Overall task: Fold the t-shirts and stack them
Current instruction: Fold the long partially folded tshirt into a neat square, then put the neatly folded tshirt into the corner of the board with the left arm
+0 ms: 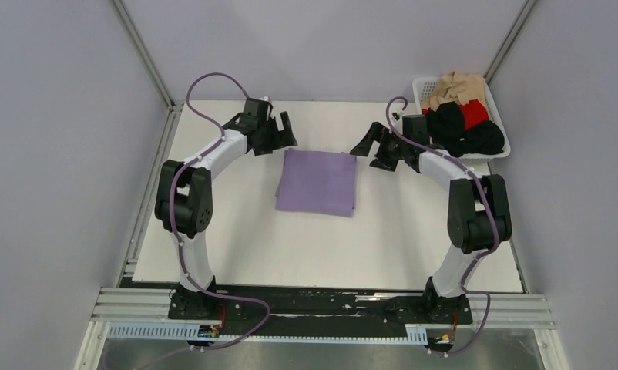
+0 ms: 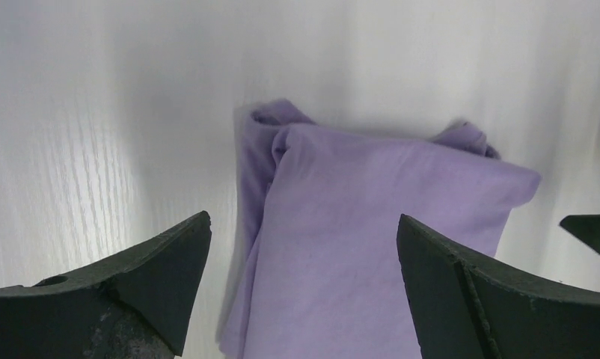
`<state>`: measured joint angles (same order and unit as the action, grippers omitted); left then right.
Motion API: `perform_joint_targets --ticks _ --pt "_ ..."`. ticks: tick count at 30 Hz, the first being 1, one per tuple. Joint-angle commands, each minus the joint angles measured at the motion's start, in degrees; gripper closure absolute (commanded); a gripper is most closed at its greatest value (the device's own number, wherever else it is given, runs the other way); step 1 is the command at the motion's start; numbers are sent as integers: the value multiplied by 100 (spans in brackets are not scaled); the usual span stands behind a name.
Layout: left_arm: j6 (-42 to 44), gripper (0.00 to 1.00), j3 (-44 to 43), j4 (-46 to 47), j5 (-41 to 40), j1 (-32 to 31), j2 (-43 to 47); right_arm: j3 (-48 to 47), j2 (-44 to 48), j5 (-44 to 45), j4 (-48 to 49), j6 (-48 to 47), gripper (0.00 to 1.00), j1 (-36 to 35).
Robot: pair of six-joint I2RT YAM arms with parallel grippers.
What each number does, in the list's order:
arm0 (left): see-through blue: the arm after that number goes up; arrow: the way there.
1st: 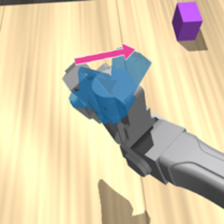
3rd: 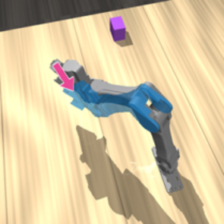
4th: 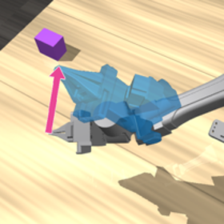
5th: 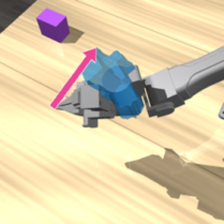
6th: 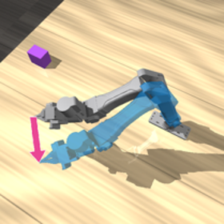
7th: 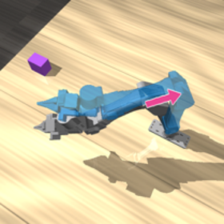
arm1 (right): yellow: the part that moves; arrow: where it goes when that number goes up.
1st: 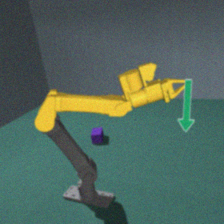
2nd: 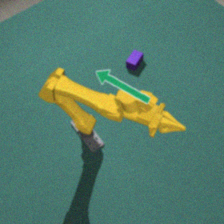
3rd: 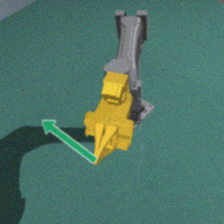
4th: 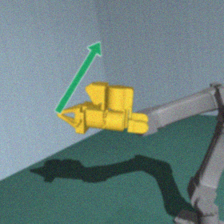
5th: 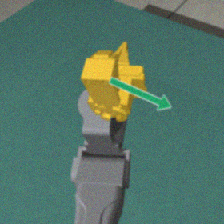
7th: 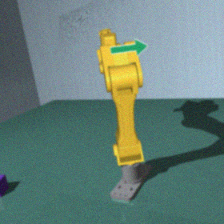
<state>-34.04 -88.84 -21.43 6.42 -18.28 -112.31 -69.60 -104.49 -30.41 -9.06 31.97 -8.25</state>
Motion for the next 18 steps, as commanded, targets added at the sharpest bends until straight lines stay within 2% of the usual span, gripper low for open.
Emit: perform_joint_targets --ticks 1,8,18 --pt "529 0 551 -72 373 -35 420 514 740 -1 408 -305 0 -126" --pt "681 0 598 -225 548 -35 -54 367 681 -561 764 -644 0 -660" --pt "702 7 336 -379 700 -33 -516 -1108 -1351 354 516 -155 0 -562"
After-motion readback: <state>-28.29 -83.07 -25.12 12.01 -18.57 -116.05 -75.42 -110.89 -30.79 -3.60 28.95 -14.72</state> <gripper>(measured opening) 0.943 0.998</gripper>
